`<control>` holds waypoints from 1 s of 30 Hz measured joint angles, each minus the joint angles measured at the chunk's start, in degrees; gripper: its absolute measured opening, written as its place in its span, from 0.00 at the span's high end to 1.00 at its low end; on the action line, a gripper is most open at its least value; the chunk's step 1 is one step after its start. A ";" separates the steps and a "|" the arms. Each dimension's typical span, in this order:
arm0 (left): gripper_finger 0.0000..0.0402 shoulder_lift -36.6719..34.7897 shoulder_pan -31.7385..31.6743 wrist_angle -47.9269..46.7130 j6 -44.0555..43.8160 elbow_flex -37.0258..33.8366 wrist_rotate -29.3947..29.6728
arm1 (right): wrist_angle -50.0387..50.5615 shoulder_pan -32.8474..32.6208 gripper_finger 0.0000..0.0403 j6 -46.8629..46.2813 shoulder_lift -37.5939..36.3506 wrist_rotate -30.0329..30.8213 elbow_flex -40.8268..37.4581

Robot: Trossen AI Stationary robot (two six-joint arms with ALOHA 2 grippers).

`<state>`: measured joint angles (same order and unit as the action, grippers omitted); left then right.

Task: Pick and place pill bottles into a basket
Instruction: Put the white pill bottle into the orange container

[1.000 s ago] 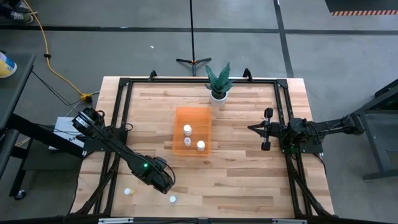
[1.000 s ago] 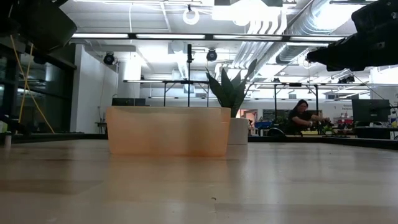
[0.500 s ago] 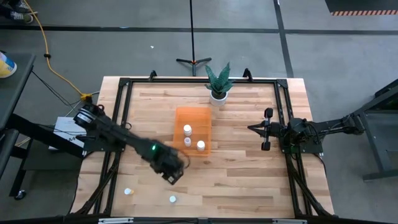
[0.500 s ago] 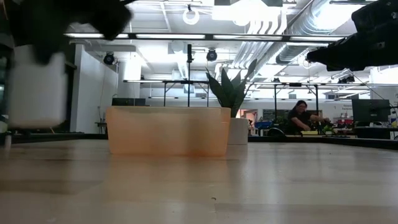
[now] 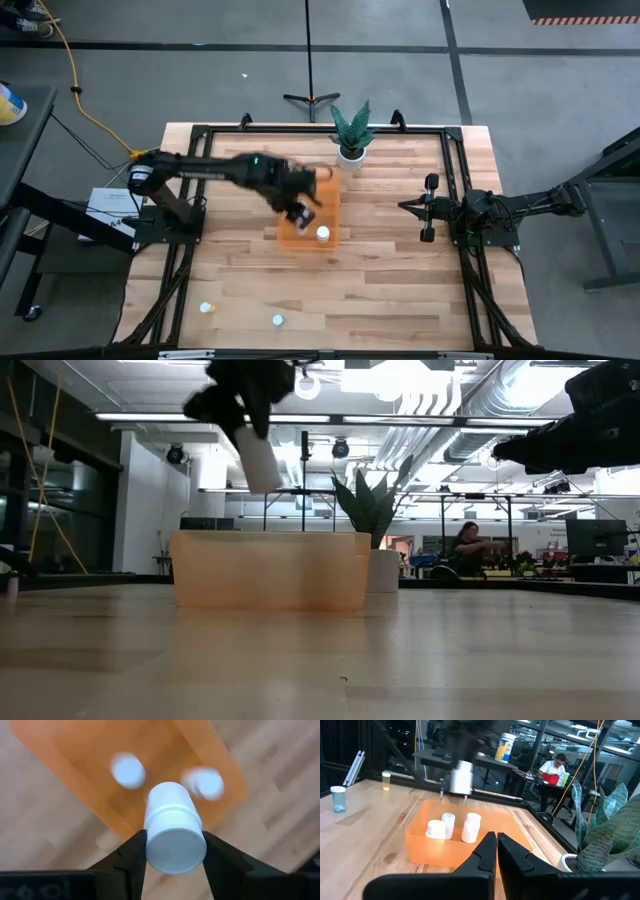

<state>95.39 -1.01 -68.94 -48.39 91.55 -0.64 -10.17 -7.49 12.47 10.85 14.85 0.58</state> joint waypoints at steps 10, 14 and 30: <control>0.49 4.69 -13.50 0.10 9.52 -0.20 -0.46 | 0.02 0.00 0.98 0.63 0.01 0.02 0.00; 0.50 8.67 -15.64 0.51 11.01 -0.22 -2.14 | -0.04 0.00 0.98 0.66 0.15 0.20 0.00; 0.45 17.14 -19.01 5.13 15.41 -0.27 -5.27 | 0.04 0.00 0.98 1.53 0.31 0.22 0.00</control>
<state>112.53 -20.02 -63.81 -32.98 91.29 -5.91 -10.13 -7.49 14.00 11.16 15.07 0.58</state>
